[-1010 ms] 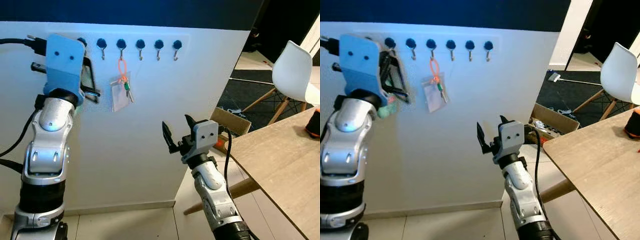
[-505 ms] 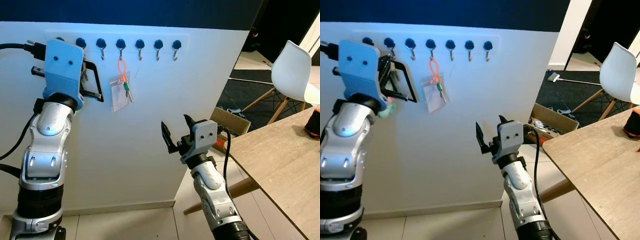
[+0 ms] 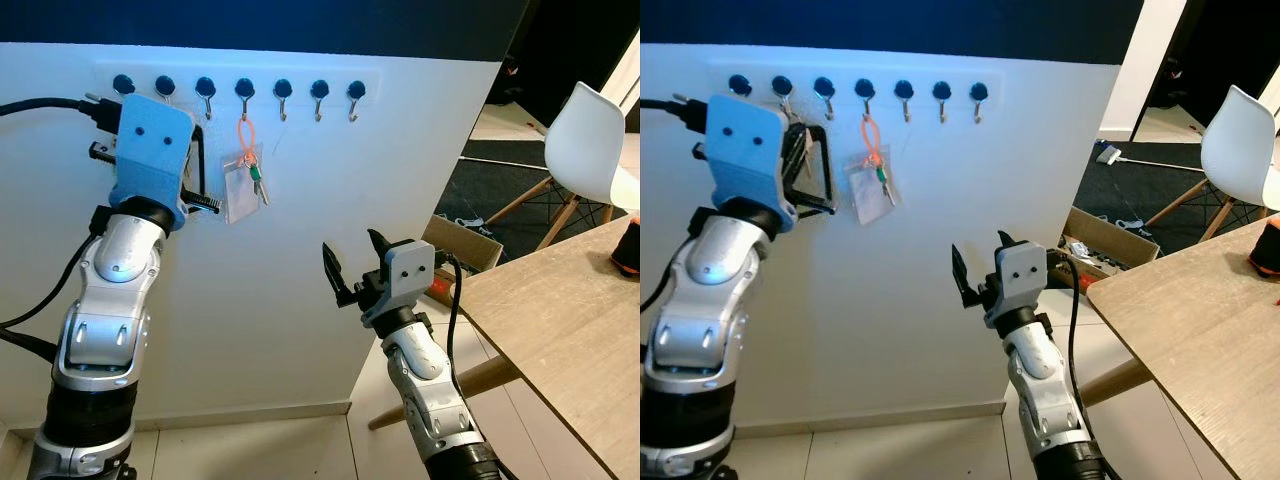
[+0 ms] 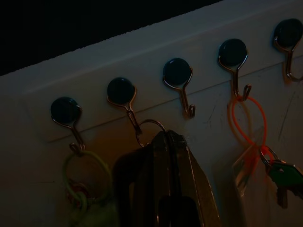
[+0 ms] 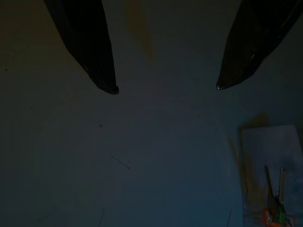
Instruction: Hang keys on a hook
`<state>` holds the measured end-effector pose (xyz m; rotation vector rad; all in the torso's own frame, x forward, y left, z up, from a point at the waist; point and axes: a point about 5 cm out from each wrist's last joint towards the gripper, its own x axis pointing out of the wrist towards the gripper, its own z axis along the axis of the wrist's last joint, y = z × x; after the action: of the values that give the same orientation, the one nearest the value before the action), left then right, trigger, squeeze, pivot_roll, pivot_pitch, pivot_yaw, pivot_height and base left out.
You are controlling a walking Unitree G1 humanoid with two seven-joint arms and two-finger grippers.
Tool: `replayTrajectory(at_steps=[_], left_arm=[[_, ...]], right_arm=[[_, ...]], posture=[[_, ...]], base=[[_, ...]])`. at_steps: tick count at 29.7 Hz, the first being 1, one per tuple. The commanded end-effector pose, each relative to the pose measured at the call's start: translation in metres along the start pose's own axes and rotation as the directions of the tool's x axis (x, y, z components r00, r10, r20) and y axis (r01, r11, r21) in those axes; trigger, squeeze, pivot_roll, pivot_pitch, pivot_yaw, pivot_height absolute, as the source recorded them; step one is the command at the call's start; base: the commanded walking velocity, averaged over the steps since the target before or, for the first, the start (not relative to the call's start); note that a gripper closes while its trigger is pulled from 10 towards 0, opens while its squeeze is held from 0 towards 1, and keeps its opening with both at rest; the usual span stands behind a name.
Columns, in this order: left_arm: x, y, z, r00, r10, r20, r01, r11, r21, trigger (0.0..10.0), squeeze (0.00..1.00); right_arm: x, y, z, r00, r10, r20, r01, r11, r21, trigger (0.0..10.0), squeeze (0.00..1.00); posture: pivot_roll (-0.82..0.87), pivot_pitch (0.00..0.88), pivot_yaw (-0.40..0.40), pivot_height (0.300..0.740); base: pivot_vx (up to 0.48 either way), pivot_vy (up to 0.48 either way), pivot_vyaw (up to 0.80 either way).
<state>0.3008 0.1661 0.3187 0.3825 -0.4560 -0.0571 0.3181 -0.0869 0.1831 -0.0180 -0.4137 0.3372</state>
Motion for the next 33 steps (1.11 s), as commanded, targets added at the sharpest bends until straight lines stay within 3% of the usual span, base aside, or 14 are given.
replayTrajectory(at_steps=[1,2,8,9,12,16,20,21,22,28,29,30,31,33], left_arm=[[0.001,-0.013,0.000,0.999,-0.051,0.004,0.051,0.999,-0.013,10.0,0.00],[0.001,-0.012,-0.001,0.999,-0.047,0.003,0.047,0.999,-0.018,10.0,1.00],[0.000,-0.011,-0.001,0.999,-0.036,0.000,0.036,0.999,-0.041,10.0,1.00],[-0.002,-0.011,-0.001,0.999,-0.035,0.002,0.035,0.998,-0.053,10.0,0.00],[-0.014,-0.012,-0.004,0.999,-0.036,-0.005,0.035,0.986,-0.164,10.0,0.00],[-0.028,-0.019,-0.012,0.997,-0.074,-0.034,0.066,0.976,-0.206,10.0,0.00],[-0.038,-0.022,-0.023,0.994,-0.063,-0.084,0.050,0.987,-0.156,10.0,0.00],[-0.045,-0.018,-0.035,0.991,0.020,-0.136,-0.028,0.998,-0.060,10.0,0.00],[-0.047,-0.015,-0.039,0.985,0.074,-0.154,-0.081,0.996,-0.040,10.0,0.00],[-0.047,-0.014,-0.039,0.980,0.125,-0.158,-0.138,0.988,-0.076,10.0,0.00],[-0.049,-0.021,-0.041,0.985,0.075,-0.158,-0.087,0.994,-0.069,10.0,0.35],[-0.049,-0.021,-0.041,0.985,0.075,-0.158,-0.087,0.994,-0.069,10.0,0.35],[-0.053,-0.031,-0.045,0.985,-0.011,-0.173,-0.001,0.998,-0.068,10.0,0.45],[-0.061,-0.040,-0.053,0.977,-0.068,-0.200,0.056,0.996,-0.064,10.0,0.38]], right_arm=[[-0.003,0.001,-0.005,1.000,0.004,-0.018,-0.004,1.000,-0.002,10.0,0.00],[-0.003,0.001,-0.005,1.000,0.004,-0.018,-0.004,1.000,-0.002,10.0,0.00],[-0.003,0.001,-0.005,1.000,0.003,-0.021,-0.003,1.000,-0.003,10.0,0.00],[-0.003,0.001,-0.005,1.000,0.003,-0.022,-0.003,1.000,-0.003,10.0,0.00],[-0.004,0.000,-0.006,1.000,0.001,-0.025,-0.001,1.000,-0.003,10.0,0.00],[-0.004,0.000,-0.007,1.000,-0.002,-0.029,0.002,1.000,0.000,10.0,0.00],[-0.004,0.000,-0.007,1.000,-0.003,-0.031,0.003,1.000,0.003,10.0,0.00],[-0.004,0.000,-0.008,0.999,-0.002,-0.033,0.002,1.000,0.005,10.0,0.00],[-0.004,0.000,-0.008,0.999,-0.001,-0.033,0.001,1.000,0.006,10.0,0.00],[-0.003,0.002,-0.008,0.999,0.006,-0.034,-0.006,1.000,0.009,10.0,0.00],[-0.003,0.002,-0.008,0.999,0.008,-0.034,-0.008,1.000,0.010,10.0,0.00],[-0.003,0.002,-0.008,0.999,0.008,-0.034,-0.008,1.000,0.010,10.0,0.00],[-0.003,0.003,-0.009,0.999,0.010,-0.035,-0.010,1.000,0.011,10.0,0.00],[-0.005,0.003,-0.011,0.999,0.009,-0.043,-0.009,1.000,0.009,10.0,0.00]], posture=[[0.19,0.137,-0.040,0.740],[0.19,0.136,-0.039,0.740],[0.19,0.141,-0.039,0.740],[0.19,0.141,-0.039,0.740],[0.20,0.144,-0.037,0.740],[0.20,0.149,-0.035,0.740],[0.21,0.150,-0.035,0.740],[0.21,0.153,-0.041,0.740],[0.21,0.153,-0.041,0.740],[0.22,0.154,-0.044,0.740],[0.22,0.152,-0.044,0.740],[0.22,0.152,-0.044,0.740],[0.22,0.153,-0.038,0.740],[0.22,0.153,-0.038,0.740]], base=[[0.000,0.000,0.00],[0.000,0.000,0.00],[0.000,0.000,0.00],[0.000,0.000,0.00],[0.000,0.000,0.00],[0.000,0.000,0.00],[0.000,0.000,0.00],[0.000,0.000,0.00],[0.000,0.000,0.00],[0.000,0.000,0.00],[0.000,0.000,0.00],[0.000,0.000,0.00],[0.000,0.000,0.00],[0.000,0.000,0.00]])
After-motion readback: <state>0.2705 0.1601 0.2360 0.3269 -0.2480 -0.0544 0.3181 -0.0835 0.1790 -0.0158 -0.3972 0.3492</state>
